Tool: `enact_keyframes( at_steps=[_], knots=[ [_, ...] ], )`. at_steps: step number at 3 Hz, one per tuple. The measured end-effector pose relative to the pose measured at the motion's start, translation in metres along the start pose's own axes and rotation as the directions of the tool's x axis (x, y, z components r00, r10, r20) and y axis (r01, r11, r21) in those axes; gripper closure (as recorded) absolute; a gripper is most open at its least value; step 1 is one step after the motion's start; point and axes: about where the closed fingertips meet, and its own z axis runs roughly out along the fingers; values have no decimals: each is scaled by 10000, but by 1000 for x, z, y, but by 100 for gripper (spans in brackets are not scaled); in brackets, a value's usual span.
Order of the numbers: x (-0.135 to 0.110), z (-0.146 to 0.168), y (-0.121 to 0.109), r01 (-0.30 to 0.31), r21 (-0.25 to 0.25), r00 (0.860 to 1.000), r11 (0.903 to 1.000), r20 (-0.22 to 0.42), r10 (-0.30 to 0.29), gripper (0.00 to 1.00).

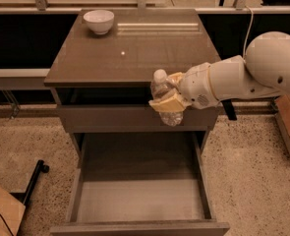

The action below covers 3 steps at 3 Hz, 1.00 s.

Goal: Pick water bottle from middle drawer and place on counter

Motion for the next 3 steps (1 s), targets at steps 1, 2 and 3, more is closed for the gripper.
enact_keyframes(
  at_steps=[1, 2, 3],
  knots=[
    [-15, -8, -14, 496, 357, 9987, 9981, -78, -494, 100],
    [-37, -18, -33, 848, 757, 9943, 9935, 581, -893, 100],
    [-53, -30, -61, 845, 1179, 9839, 9894, 1473, -1016, 100]
  ],
)
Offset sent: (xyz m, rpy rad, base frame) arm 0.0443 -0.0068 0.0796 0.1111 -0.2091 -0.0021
